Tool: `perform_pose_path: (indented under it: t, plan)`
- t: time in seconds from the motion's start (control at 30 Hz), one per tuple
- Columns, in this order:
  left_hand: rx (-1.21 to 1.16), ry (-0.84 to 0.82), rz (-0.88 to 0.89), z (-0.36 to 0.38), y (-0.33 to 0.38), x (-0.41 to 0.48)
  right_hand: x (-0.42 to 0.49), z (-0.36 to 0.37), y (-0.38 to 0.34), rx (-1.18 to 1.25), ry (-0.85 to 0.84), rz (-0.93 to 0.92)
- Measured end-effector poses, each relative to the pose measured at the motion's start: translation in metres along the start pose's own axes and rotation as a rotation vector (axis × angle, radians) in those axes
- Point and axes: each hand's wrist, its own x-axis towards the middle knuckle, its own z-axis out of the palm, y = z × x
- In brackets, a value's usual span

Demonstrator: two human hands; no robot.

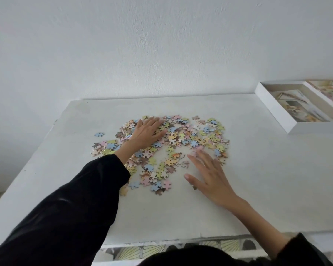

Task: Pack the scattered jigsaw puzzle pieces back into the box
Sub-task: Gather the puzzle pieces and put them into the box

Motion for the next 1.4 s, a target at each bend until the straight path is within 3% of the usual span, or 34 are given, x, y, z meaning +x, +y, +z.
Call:
perform_pose_path:
  t: [0.2, 0.43, 0.6, 0.77, 0.97, 1.23, 1.4]
  plan:
    - [-0.001, -0.015, -0.004, 0.0, -0.001, 0.001, 0.002, 0.009, -0.008, -0.22, 0.005, 0.046]
    - [0.015, -0.021, -0.009, 0.001, 0.002, 0.0, 0.049, 0.012, -0.009, -0.248, 0.13, 0.044]
    - [0.018, -0.012, -0.005, 0.0, 0.001, -0.001, 0.081, 0.009, -0.006, -0.25, 0.077, 0.072]
    - [0.02, -0.009, -0.004, 0.001, 0.001, 0.0, 0.07, -0.005, 0.007, -0.121, 0.09, 0.101]
    - [0.015, -0.016, -0.01, 0.001, 0.0, 0.0, 0.048, -0.02, 0.047, -0.182, 0.115, 0.258]
    - [0.011, 0.004, 0.011, 0.003, -0.004, 0.001, 0.076, -0.009, 0.034, -0.149, 0.081, 0.177]
    - [-0.117, 0.052, -0.029, 0.0, -0.003, 0.001, 0.093, -0.015, 0.02, -0.134, 0.171, 0.078]
